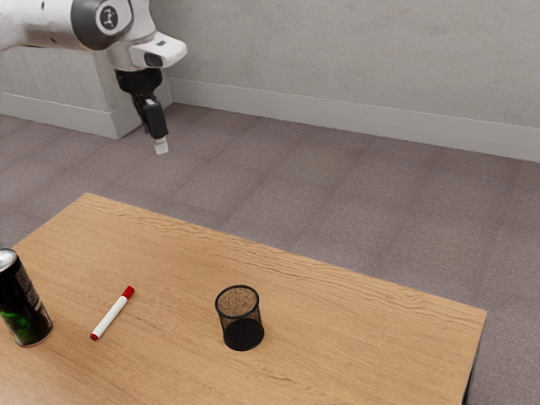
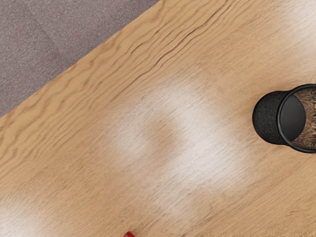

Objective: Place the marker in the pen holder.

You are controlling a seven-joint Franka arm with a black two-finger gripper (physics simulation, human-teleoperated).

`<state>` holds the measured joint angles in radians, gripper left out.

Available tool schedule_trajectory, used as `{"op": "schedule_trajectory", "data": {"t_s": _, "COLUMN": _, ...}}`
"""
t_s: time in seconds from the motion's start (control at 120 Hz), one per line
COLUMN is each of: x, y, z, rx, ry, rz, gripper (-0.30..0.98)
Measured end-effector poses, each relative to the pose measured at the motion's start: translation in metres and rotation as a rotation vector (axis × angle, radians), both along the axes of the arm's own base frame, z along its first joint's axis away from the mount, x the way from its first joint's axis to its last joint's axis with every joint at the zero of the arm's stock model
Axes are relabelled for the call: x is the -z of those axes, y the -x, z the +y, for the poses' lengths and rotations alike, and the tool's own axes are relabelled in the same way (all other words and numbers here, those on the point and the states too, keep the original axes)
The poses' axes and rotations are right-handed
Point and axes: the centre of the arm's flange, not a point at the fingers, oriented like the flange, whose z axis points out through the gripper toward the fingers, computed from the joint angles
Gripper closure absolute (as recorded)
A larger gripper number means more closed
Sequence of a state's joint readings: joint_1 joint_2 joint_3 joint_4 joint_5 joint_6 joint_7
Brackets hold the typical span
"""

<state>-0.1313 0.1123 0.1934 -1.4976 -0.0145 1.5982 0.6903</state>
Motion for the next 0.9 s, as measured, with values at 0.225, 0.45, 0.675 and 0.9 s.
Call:
{"op": "schedule_trajectory", "data": {"t_s": 0.225, "x": 0.007, "y": 0.006, "z": -0.002, "rx": 0.048, "ry": 0.006, "rz": 0.025, "gripper": 0.00}}
{"op": "schedule_trajectory", "data": {"t_s": 0.45, "x": 0.099, "y": 0.066, "z": 0.039, "rx": -0.075, "ry": 0.047, "rz": 0.092, "gripper": 0.00}}
{"op": "schedule_trajectory", "data": {"t_s": 0.675, "x": 0.164, "y": 0.085, "z": 0.057, "rx": -0.180, "ry": -0.047, "rz": 0.062, "gripper": 0.00}}
{"op": "schedule_trajectory", "data": {"t_s": 0.9, "x": 0.203, "y": 0.087, "z": 0.082, "rx": -0.423, "ry": -0.116, "rz": 0.033, "gripper": 0.00}}
